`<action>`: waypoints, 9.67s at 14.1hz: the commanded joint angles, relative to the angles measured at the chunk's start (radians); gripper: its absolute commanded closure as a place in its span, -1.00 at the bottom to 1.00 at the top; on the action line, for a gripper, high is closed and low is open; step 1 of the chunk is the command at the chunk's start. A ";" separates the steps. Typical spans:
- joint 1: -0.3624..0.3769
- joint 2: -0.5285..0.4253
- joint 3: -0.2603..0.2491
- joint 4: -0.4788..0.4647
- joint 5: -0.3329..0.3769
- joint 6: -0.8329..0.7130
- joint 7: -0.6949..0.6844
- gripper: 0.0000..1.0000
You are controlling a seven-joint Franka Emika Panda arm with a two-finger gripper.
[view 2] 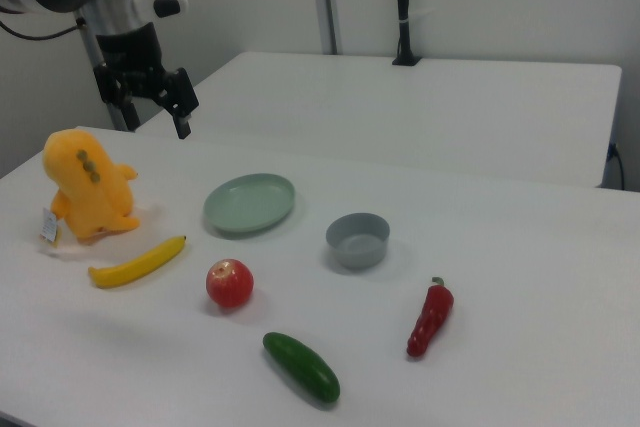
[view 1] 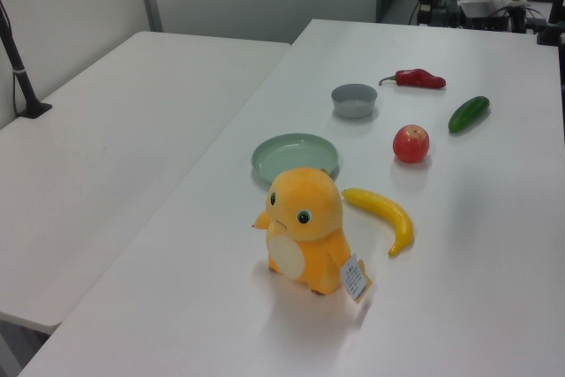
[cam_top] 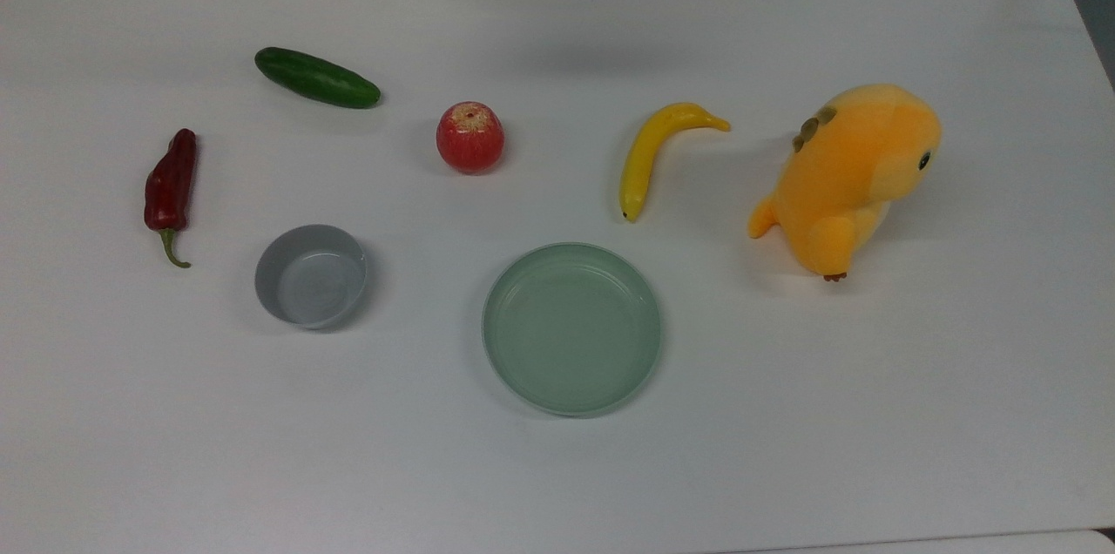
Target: Put the red apple in the bowl
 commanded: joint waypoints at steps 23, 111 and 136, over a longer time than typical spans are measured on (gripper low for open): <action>-0.007 0.150 -0.002 -0.316 -0.084 0.326 -0.061 -1.00; -0.213 0.750 -0.053 0.369 -0.064 0.425 -0.090 0.80; -0.204 0.262 -0.048 0.179 -0.034 0.165 0.100 -1.00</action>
